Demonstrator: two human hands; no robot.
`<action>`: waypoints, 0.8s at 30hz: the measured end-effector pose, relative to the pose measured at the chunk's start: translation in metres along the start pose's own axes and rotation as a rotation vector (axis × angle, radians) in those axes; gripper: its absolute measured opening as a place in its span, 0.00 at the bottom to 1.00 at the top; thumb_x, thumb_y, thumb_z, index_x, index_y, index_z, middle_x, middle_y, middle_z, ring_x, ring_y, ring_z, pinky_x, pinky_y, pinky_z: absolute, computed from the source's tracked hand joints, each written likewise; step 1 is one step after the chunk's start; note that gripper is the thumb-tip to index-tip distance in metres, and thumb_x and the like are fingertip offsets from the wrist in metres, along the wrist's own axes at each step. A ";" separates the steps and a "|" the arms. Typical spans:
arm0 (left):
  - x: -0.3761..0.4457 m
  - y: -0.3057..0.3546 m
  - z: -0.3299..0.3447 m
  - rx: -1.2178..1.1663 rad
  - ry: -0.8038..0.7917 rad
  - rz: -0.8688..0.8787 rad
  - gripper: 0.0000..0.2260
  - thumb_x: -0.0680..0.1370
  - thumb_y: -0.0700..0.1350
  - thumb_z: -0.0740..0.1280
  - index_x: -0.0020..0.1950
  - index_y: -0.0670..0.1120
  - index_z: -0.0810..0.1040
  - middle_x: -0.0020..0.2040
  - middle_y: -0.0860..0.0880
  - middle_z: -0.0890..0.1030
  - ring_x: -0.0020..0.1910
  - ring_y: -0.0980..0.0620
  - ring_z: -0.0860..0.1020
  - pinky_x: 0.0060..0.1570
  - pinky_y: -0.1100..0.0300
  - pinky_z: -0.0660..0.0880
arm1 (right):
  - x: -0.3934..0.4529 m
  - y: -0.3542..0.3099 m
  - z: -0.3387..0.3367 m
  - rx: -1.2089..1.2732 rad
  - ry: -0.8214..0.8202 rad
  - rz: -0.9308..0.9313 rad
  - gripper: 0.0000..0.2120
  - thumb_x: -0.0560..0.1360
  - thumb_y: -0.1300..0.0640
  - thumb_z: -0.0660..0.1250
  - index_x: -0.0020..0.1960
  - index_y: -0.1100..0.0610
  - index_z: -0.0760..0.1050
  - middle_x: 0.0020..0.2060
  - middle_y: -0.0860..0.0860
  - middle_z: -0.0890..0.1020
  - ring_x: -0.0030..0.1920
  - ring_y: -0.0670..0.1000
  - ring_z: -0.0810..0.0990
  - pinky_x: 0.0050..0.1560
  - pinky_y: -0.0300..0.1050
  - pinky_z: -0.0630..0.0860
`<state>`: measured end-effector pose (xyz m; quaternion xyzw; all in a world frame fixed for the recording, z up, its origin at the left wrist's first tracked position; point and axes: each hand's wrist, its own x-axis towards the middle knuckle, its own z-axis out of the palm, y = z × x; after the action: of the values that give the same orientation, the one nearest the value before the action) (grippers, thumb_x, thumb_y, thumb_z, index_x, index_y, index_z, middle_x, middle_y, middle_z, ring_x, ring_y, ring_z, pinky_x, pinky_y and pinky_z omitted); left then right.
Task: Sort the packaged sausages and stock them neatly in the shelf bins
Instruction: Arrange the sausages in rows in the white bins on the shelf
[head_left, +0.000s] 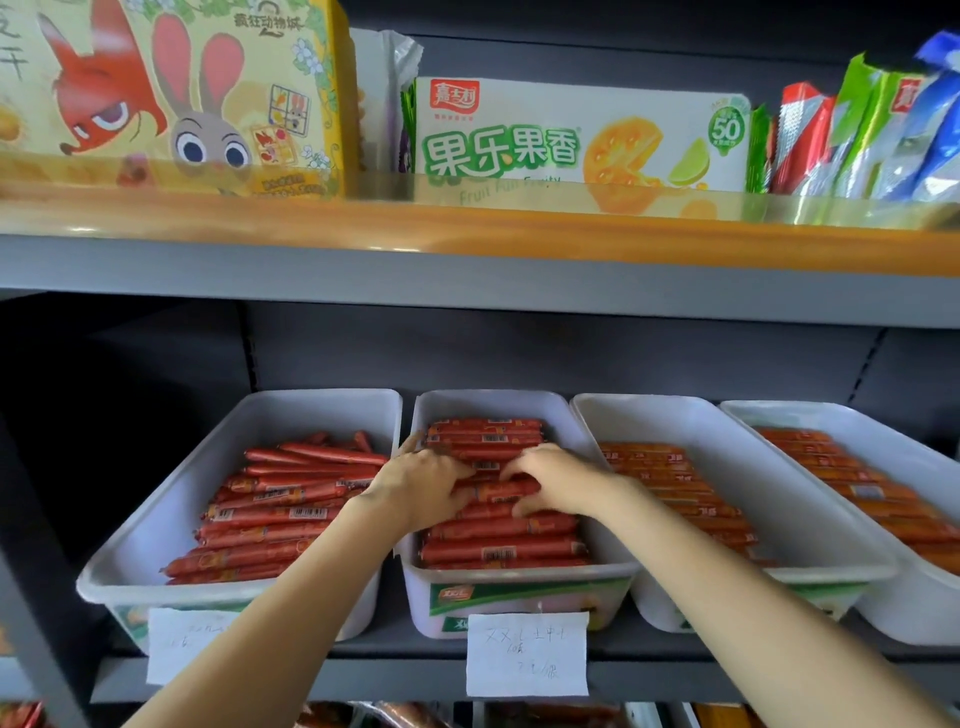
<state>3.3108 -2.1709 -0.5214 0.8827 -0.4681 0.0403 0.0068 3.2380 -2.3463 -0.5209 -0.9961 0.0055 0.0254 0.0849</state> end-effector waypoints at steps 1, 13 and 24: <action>-0.001 0.000 0.000 -0.004 -0.003 0.037 0.18 0.80 0.58 0.54 0.68 0.57 0.71 0.65 0.54 0.76 0.69 0.53 0.67 0.74 0.53 0.47 | 0.001 -0.001 0.000 0.021 0.025 0.016 0.21 0.74 0.54 0.69 0.66 0.53 0.72 0.65 0.54 0.71 0.63 0.55 0.72 0.63 0.47 0.70; -0.002 0.004 -0.006 0.174 -0.333 0.033 0.36 0.72 0.69 0.59 0.76 0.59 0.50 0.74 0.51 0.64 0.74 0.48 0.59 0.74 0.52 0.49 | -0.026 -0.004 -0.012 -0.216 -0.379 -0.033 0.42 0.73 0.42 0.67 0.77 0.46 0.47 0.77 0.49 0.47 0.76 0.55 0.52 0.75 0.50 0.54; -0.006 0.032 -0.001 0.085 -0.314 0.085 0.31 0.78 0.63 0.55 0.77 0.52 0.52 0.76 0.47 0.59 0.73 0.45 0.59 0.73 0.52 0.56 | -0.026 -0.004 -0.008 -0.169 -0.351 0.000 0.37 0.76 0.41 0.63 0.77 0.46 0.47 0.77 0.49 0.44 0.76 0.55 0.51 0.75 0.53 0.54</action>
<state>3.2810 -2.1840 -0.5217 0.8571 -0.4982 -0.0782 -0.1055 3.2120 -2.3430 -0.5113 -0.9799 -0.0114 0.1990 0.0007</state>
